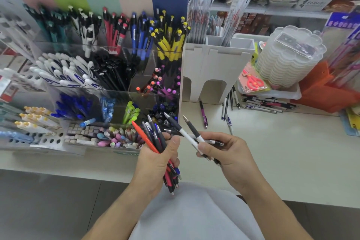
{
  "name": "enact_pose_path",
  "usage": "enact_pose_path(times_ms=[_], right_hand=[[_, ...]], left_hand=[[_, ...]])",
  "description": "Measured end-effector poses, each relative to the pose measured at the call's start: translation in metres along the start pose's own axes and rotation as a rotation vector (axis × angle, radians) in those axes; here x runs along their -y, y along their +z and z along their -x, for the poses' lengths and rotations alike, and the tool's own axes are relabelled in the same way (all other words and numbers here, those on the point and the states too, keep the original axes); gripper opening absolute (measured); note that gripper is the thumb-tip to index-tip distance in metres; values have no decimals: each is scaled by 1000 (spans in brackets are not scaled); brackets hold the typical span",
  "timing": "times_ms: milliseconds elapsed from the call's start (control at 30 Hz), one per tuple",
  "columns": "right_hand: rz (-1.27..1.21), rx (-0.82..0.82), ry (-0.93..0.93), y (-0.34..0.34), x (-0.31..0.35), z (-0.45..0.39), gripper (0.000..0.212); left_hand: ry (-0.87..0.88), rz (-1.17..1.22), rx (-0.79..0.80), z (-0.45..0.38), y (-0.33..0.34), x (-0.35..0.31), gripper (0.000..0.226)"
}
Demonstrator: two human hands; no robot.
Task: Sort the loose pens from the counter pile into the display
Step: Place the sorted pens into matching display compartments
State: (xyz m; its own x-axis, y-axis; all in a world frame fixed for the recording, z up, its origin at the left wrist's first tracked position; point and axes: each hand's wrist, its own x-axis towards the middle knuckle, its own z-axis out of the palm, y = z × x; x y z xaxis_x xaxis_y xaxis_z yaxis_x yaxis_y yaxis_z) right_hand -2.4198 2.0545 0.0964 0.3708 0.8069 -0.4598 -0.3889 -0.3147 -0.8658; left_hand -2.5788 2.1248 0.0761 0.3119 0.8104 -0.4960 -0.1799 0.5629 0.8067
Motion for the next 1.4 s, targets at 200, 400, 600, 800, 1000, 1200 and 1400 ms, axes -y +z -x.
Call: enact_pose_path(times_ms=[200, 400, 600, 800, 1000, 1200, 1400], right_hand=[[183, 149, -16, -1, 4, 11, 22], [132, 183, 79, 8, 2, 14, 20], [-39, 137, 167, 25, -5, 15, 45], [-296, 71, 229, 56, 6, 11, 26], [-162, 123, 148, 77, 17, -7, 19], [-58, -11, -221, 112, 56, -30, 11], [384, -108, -1101, 172, 138, -67, 9]], left_hand=[[97, 47, 10, -2, 0, -4, 35], [139, 105, 149, -5, -6, -6, 47], [219, 155, -94, 0, 2, -13, 28], [393, 49, -10, -1, -5, -29, 27], [476, -36, 42, -1, -28, -46, 43], [417, 198, -69, 1, -55, -70, 20], [336, 267, -93, -1, -82, -91, 22]])
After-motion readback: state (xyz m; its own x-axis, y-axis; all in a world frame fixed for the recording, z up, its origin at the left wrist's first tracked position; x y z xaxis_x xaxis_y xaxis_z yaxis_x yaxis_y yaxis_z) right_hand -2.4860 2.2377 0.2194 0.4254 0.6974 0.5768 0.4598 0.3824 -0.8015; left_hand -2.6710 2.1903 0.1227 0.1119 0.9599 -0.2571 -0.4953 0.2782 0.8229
